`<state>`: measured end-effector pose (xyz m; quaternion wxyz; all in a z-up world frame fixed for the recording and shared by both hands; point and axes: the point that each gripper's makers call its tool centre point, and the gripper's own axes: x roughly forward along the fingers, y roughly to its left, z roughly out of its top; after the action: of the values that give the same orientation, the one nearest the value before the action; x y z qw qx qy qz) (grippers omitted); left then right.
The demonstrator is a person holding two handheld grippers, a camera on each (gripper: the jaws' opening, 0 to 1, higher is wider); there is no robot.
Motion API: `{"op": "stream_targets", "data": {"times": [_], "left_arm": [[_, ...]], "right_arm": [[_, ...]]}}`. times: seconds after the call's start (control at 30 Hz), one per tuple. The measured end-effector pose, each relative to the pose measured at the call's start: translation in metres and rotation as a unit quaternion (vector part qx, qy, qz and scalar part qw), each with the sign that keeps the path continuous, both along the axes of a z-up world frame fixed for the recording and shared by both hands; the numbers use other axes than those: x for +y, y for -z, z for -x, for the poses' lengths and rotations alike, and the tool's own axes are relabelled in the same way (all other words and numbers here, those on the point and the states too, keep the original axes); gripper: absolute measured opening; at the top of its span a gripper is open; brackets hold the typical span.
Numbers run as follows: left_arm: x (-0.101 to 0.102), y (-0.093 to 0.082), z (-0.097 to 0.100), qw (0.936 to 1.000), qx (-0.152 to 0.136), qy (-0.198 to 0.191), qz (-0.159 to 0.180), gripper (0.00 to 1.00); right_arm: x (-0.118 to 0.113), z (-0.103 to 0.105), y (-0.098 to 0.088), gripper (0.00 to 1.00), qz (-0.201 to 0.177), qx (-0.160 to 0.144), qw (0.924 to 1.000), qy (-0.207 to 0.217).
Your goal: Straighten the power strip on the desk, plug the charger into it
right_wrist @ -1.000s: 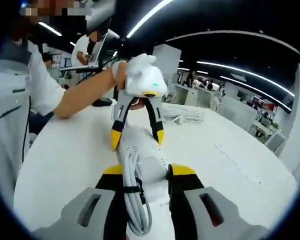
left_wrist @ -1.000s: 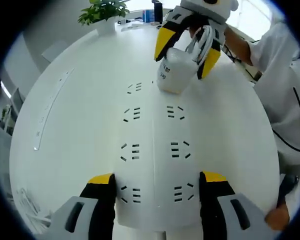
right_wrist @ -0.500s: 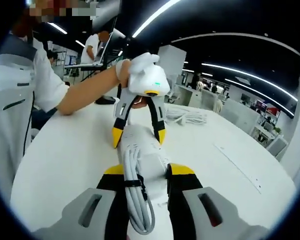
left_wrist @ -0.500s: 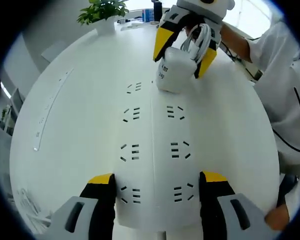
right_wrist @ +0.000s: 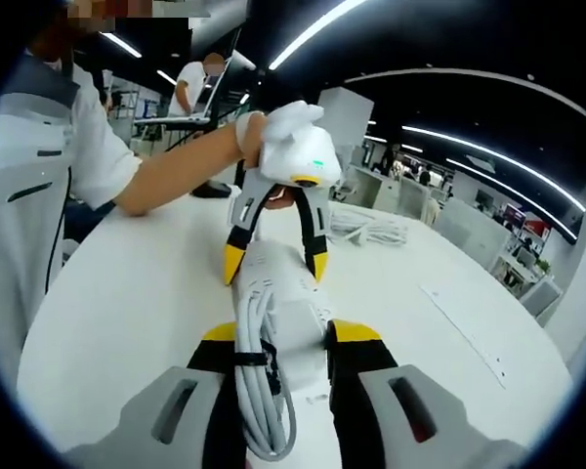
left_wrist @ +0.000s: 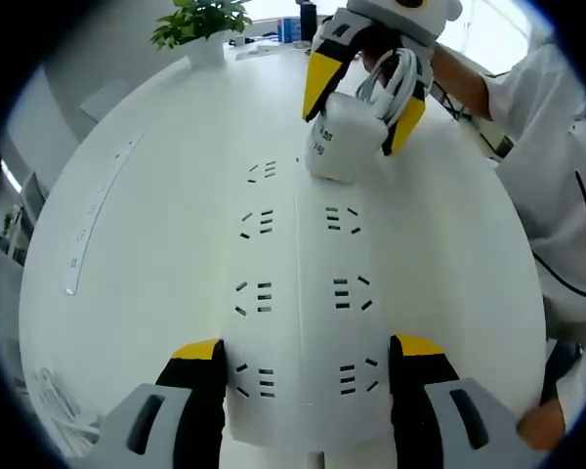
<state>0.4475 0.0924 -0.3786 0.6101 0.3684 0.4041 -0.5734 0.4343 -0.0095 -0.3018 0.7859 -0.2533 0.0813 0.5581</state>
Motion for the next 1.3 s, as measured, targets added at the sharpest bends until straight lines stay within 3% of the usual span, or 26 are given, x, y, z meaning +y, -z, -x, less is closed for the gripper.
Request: {"op": "stream_targets", "data": {"times": [0.37, 0.5, 0.73, 0.97, 1.07, 1.3], "left_arm": [[0.0, 0.0, 0.0, 1.0, 0.001, 0.0, 0.003, 0.69], [0.0, 0.0, 0.0, 1.0, 0.001, 0.0, 0.003, 0.69], [0.0, 0.0, 0.001, 1.0, 0.001, -0.001, 0.003, 0.69], [0.0, 0.0, 0.001, 1.0, 0.001, 0.0, 0.003, 0.69], [0.001, 0.0, 0.001, 1.0, 0.001, 0.001, 0.004, 0.69], [0.001, -0.001, 0.001, 1.0, 0.001, 0.004, 0.007, 0.69]], "right_arm": [[-0.009, 0.005, -0.004, 0.29, 0.009, 0.0, 0.9998, 0.015], [-0.016, 0.008, -0.008, 0.37, 0.001, 0.013, 0.9994, 0.03], [-0.024, 0.012, -0.008, 0.45, 0.008, 0.002, 0.9992, 0.039], [-0.005, 0.003, 0.003, 0.44, -0.001, -0.001, 0.9998, 0.022], [0.004, 0.005, 0.005, 0.35, -0.014, 0.002, 0.9999, 0.005], [0.004, -0.001, 0.004, 0.3, -0.021, -0.005, 0.9997, 0.01]]}}
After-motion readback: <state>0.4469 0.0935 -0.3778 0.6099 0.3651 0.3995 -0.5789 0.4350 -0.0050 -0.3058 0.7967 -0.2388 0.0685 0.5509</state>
